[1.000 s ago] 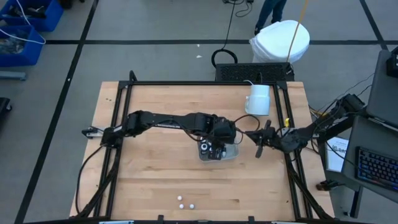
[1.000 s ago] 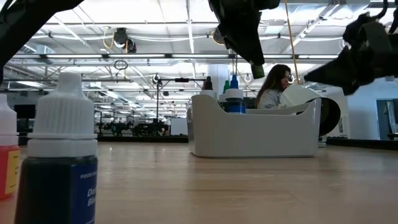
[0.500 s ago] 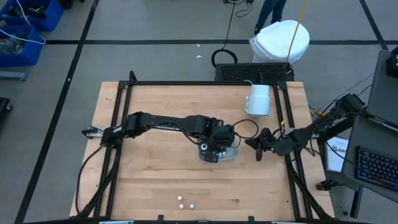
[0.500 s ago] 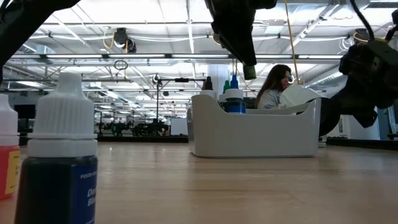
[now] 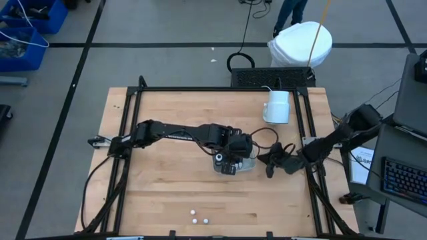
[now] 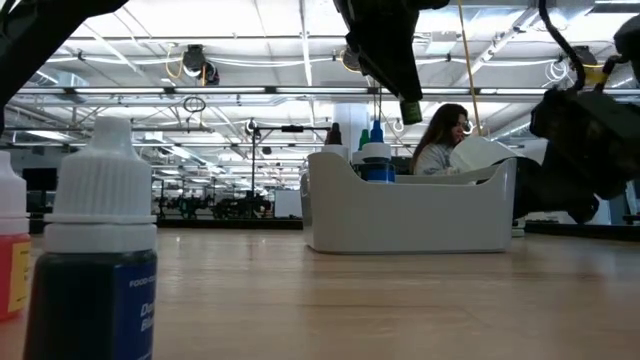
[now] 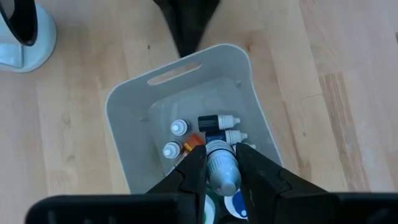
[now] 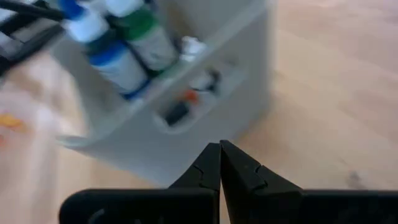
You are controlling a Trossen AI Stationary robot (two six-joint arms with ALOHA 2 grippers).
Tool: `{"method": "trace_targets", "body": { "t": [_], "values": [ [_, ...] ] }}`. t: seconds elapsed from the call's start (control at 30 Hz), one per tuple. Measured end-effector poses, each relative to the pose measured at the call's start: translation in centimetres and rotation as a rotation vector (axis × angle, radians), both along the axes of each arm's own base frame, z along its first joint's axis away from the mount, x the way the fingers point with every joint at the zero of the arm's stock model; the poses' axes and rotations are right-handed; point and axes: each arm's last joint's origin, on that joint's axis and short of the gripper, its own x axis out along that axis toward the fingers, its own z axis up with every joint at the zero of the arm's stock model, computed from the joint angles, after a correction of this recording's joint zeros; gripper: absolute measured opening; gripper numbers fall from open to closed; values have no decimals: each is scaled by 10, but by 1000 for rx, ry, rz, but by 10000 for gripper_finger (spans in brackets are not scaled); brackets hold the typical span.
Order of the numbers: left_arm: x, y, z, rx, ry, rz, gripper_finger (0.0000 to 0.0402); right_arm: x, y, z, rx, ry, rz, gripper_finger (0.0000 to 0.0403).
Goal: Pick & Place food coloring
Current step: Put the small green food coloring into the gray bin
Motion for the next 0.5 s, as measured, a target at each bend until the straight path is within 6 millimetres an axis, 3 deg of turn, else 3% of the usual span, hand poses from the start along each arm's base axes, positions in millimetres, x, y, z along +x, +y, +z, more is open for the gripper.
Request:
{"method": "trace_targets", "body": {
  "t": [0.5],
  "values": [
    [-3, 0, -2, 4, 39, 0, 77, 38, 25, 5, -2, 41, 130, 0]
  ]
}}
